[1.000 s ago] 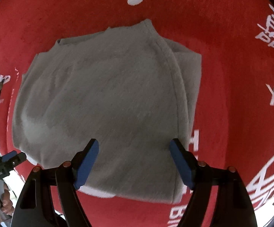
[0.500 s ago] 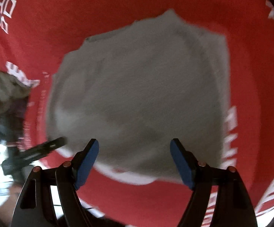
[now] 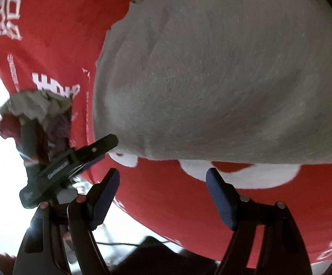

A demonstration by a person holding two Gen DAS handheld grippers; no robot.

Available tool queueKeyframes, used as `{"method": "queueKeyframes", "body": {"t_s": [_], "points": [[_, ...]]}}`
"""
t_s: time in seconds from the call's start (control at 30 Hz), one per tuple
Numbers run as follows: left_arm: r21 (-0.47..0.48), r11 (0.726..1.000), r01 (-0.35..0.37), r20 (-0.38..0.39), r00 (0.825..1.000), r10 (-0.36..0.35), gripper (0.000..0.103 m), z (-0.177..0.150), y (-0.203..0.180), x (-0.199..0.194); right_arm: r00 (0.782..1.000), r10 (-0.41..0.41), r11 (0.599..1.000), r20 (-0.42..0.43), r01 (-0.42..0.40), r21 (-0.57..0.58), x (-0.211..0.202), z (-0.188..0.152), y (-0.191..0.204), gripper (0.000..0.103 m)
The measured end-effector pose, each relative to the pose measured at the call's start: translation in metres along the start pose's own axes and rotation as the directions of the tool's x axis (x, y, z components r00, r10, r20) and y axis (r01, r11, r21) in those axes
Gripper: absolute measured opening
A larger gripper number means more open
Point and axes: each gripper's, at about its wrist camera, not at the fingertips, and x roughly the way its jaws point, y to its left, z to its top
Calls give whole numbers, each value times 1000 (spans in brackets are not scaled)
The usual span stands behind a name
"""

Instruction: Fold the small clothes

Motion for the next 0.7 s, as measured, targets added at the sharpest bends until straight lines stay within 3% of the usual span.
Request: {"method": "queueKeyframes", "body": {"t_s": [0.1,0.27,0.47,0.5,0.53,0.57,0.6,0.7], "points": [[-85,987,139,19,990,-138,99,0,27,-6,997,75,995,22,-77,65,11,-2,-6,81],[-176,941,289,15,956,-291,99,-4,59,0,978,196,971,73,-204,124,31,4,-7,81],[-210,906,367,53,930,-364,99,-17,67,10,954,267,943,133,-287,165,44,18,4,79],[-211,899,383,58,923,-379,99,-18,70,6,947,287,935,142,-310,175,47,22,6,71],[-216,893,395,62,918,-392,99,-16,68,7,943,300,927,145,-324,190,50,25,7,46],[-223,886,407,64,913,-404,99,-15,67,6,941,305,919,144,-331,214,54,28,7,32],[-229,878,421,67,906,-417,99,-12,64,7,939,313,908,142,-339,246,57,31,5,9],[-253,845,472,83,880,-467,99,-8,52,11,908,382,873,172,-415,257,52,32,6,9]]}}
